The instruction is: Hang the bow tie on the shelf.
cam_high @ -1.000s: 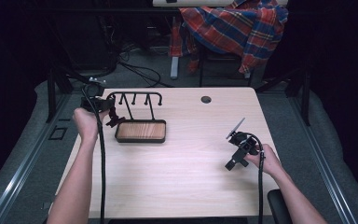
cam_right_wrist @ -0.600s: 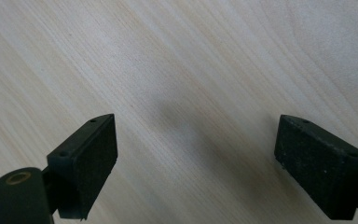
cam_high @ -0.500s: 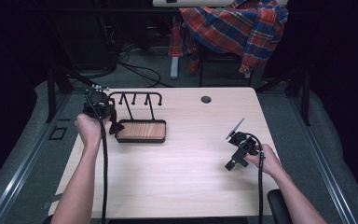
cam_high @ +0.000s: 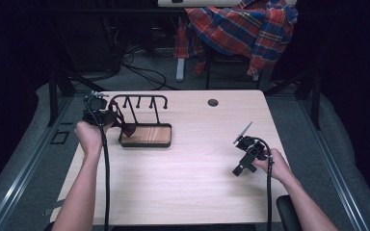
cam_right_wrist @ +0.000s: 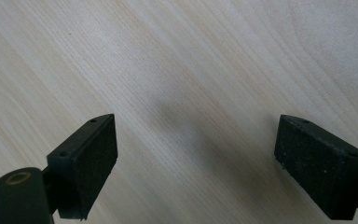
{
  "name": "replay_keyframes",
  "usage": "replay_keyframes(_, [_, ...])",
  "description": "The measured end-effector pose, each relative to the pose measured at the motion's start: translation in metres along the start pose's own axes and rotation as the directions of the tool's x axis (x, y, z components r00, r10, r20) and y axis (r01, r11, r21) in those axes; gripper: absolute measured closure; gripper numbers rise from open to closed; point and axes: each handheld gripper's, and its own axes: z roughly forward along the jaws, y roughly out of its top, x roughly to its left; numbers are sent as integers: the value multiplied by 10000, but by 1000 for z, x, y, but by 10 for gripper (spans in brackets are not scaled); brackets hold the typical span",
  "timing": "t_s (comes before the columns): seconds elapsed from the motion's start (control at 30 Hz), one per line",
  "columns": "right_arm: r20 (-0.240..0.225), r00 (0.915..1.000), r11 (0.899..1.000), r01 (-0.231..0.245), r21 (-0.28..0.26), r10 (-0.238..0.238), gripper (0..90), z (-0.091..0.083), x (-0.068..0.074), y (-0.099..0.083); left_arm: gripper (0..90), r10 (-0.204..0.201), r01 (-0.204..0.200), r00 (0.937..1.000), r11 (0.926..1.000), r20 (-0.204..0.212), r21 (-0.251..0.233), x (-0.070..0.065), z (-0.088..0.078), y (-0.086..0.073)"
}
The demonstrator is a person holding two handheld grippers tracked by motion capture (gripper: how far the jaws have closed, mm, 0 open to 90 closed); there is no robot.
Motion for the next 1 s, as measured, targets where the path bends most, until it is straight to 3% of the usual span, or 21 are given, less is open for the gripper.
replay_keyframes(0.17, [-19,10000,9999,-83,-115,82,128,0,1,0,609,-185,186,9998,9997,75,-170,4,-3,-2])
replay_keyframes(0.33, [50,9998,9996,-177,-207,178,128,-1,0,-1,382,-360,363,9993,9989,92,-282,9,-9,-7])
replay_keyframes(0.53, [53,9999,9999,-97,-64,97,128,-2,-1,0,277,-385,396,9988,9985,305,-377,11,-19,-12])
replay_keyframes(0.73, [60,9999,9997,-148,-208,149,129,-2,0,-1,181,-135,145,9989,9997,452,-217,8,-34,-14])
replay_keyframes(1.0, [81,9999,9996,-101,-249,103,129,-2,0,-1,135,160,-165,9983,9998,562,83,6,-54,-28])
